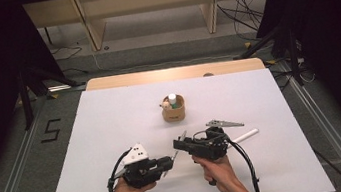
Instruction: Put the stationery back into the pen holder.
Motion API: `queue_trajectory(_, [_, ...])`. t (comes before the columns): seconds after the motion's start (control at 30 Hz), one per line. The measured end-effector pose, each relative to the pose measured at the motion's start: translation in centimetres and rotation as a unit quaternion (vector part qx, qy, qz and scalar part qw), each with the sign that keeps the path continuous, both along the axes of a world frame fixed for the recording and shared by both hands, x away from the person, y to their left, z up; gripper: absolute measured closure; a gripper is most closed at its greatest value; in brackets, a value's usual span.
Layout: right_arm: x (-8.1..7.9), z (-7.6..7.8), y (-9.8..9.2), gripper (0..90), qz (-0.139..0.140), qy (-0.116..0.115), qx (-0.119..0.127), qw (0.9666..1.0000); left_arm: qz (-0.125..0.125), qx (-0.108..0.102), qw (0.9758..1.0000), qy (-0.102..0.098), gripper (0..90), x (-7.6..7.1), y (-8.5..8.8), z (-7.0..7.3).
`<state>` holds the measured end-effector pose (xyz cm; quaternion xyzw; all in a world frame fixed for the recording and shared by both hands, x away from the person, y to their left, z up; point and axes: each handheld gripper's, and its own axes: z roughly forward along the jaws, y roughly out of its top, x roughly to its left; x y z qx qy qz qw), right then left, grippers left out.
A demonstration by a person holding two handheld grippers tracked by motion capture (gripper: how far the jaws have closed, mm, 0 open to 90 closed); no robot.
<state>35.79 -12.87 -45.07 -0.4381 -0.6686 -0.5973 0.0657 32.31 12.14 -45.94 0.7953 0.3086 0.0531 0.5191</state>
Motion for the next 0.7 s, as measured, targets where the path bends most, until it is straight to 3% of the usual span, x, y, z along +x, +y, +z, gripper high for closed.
queue_trajectory(0.37, [-0.08,0.05,-0.04,74.5,0.003,0.003,0.004,1.0000,-0.004,-0.001,1.0000,-0.001,76.0,-0.14,-0.09,0.00])
queue_trajectory(0.7, [-0.38,0.29,0.05,80.4,0.016,0.005,0.031,0.9994,-0.014,-0.005,0.9999,0.000,73.6,-0.13,-0.16,-0.05])
